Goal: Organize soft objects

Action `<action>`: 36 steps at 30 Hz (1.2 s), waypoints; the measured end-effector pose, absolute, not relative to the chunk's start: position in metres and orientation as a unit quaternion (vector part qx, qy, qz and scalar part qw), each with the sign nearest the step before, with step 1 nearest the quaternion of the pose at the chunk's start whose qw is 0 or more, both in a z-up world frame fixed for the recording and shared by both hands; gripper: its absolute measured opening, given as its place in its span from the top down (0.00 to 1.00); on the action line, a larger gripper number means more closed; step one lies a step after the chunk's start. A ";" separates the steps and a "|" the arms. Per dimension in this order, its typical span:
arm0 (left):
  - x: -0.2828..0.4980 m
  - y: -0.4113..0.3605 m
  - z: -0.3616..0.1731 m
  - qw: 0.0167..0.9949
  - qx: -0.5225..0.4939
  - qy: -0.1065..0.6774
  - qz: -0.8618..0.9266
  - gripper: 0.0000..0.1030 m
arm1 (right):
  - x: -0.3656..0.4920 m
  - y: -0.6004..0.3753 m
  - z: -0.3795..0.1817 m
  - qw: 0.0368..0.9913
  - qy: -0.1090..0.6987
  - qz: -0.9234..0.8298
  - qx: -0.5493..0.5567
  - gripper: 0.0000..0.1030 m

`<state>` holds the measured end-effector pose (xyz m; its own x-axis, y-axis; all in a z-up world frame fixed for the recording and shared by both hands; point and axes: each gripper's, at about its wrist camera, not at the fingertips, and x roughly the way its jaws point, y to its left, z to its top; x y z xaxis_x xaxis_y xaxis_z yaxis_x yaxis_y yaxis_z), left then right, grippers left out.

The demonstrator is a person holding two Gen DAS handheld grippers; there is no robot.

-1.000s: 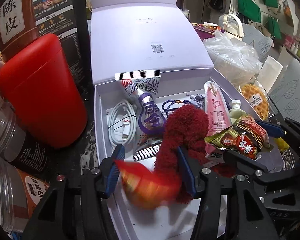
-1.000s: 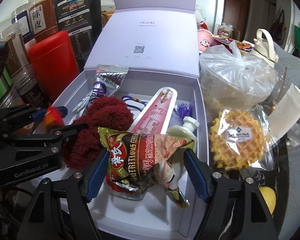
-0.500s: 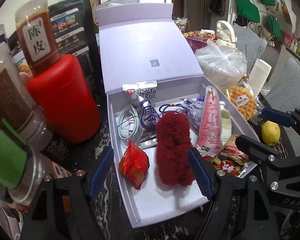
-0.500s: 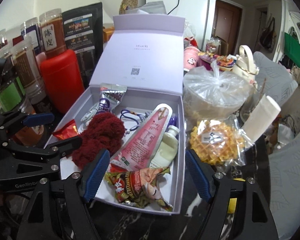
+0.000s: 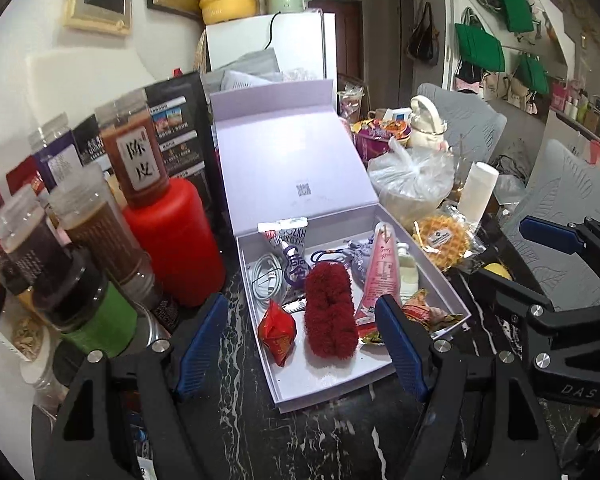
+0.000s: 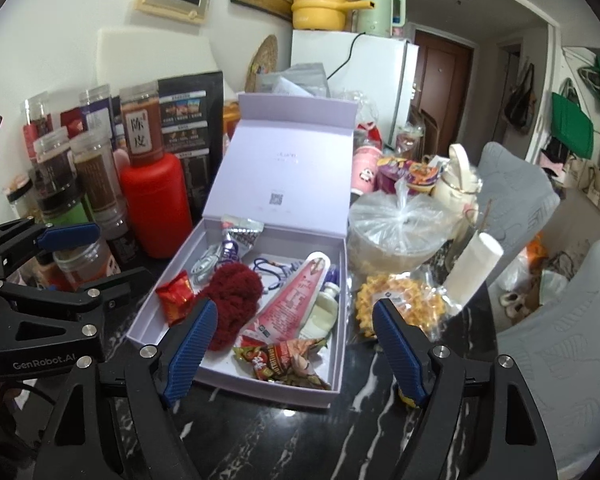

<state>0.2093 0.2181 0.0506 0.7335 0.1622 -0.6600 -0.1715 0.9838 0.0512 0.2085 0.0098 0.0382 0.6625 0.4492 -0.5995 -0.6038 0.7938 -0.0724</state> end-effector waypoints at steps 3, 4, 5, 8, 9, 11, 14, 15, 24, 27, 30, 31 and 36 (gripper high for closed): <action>0.197 0.213 0.064 0.935 -0.007 0.342 0.089 0.26 | 0.197 0.003 0.051 0.907 0.278 0.290 -0.129 0.21; 0.193 0.211 0.068 0.937 -0.007 0.339 0.088 0.26 | 0.194 0.000 0.054 0.908 0.275 0.290 -0.127 0.21; 0.187 0.209 0.074 0.939 -0.008 0.333 0.087 0.26 | 0.190 -0.002 0.058 0.909 0.272 0.289 -0.125 0.20; 0.174 0.205 0.085 0.943 -0.006 0.322 0.087 0.26 | 0.177 -0.009 0.068 0.913 0.262 0.289 -0.119 0.17; 0.168 0.203 0.089 0.944 -0.005 0.318 0.087 0.26 | 0.172 -0.012 0.071 0.914 0.260 0.289 -0.118 0.17; 0.158 0.200 0.095 0.946 -0.004 0.313 0.090 0.26 | 0.162 -0.018 0.075 0.916 0.254 0.290 -0.115 0.17; 0.142 0.195 0.101 0.949 -0.002 0.301 0.098 0.26 | 0.148 -0.026 0.081 0.918 0.247 0.289 -0.110 0.15; 0.137 0.193 0.103 0.950 -0.001 0.297 0.098 0.24 | 0.142 -0.030 0.082 0.920 0.245 0.287 -0.106 0.14; 0.091 0.177 0.104 0.956 0.005 0.273 0.106 0.13 | 0.104 -0.058 0.080 0.932 0.242 0.257 -0.081 0.08; 0.077 0.173 0.099 0.957 -0.002 0.272 0.101 0.13 | 0.092 -0.065 0.072 0.930 0.251 0.259 -0.073 0.08; 0.066 0.169 0.090 0.956 -0.008 0.276 0.103 0.13 | 0.079 -0.070 0.063 0.930 0.257 0.254 -0.074 0.08; 0.062 0.167 0.086 0.955 -0.011 0.279 0.101 0.13 | 0.074 -0.071 0.060 0.930 0.258 0.251 -0.075 0.08; 0.044 0.163 0.071 0.952 -0.025 0.288 0.099 0.13 | 0.055 -0.080 0.044 0.929 0.263 0.250 -0.073 0.08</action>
<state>0.0438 0.1634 0.0713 0.8148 0.1736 -0.5531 -0.2024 0.9793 0.0091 0.0551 -0.0804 0.0444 0.7363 0.4269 -0.5250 -0.5035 0.8640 -0.0037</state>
